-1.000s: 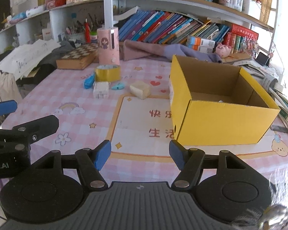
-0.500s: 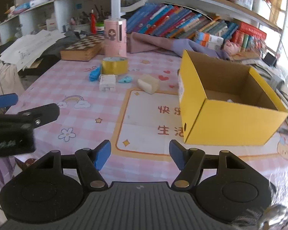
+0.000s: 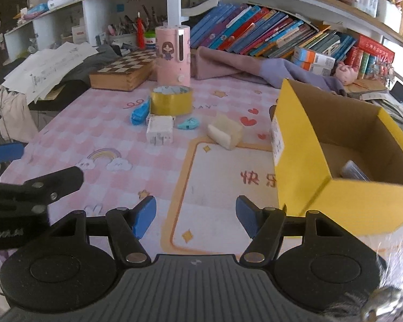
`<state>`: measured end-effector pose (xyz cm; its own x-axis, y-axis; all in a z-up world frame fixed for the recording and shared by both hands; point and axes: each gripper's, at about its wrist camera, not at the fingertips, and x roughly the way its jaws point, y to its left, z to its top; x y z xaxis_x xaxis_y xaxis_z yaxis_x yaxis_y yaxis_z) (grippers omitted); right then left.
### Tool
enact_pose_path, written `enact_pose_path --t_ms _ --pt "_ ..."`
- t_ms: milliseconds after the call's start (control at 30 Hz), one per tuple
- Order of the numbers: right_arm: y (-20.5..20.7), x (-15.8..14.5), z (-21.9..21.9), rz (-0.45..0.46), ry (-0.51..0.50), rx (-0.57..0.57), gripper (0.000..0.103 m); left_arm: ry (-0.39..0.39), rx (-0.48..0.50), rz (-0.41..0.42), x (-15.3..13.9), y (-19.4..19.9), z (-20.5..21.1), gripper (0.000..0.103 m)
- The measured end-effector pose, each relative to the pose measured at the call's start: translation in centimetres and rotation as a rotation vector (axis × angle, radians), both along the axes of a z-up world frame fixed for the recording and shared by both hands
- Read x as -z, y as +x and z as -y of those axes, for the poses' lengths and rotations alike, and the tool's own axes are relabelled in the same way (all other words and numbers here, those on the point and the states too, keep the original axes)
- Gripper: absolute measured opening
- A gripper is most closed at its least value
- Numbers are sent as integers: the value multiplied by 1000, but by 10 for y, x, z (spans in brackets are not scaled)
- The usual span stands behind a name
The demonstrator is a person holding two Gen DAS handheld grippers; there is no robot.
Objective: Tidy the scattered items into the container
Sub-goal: 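Move the right gripper to the cream sponge block while the left grips another white charger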
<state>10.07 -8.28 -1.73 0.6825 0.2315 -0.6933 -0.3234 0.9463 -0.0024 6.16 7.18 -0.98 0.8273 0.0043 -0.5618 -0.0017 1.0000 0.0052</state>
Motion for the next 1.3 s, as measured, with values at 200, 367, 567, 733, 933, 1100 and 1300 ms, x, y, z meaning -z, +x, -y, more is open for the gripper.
enact_pose_path --t_ms 200,367,567,733,933,1100,1300 --pt "41 2 -3 -11 9 3 64 4 -15 -41 5 38 -2 101" --pt "74 7 -4 -25 0 22 64 16 -14 -63 12 66 1 99" --pt "111 14 -6 -49 5 47 63 21 5 -108 24 99 7 92" --pt "141 21 -5 -83 9 75 63 13 16 -144 34 122 10 91" --pt "171 33 -5 -128 15 113 63 23 44 -194 46 146 15 82" --pt "191 42 -7 -161 22 129 63 33 59 -225 56 165 17 78" --pt "206 49 -16 -183 -13 113 63 20 70 -246 67 186 20 70"
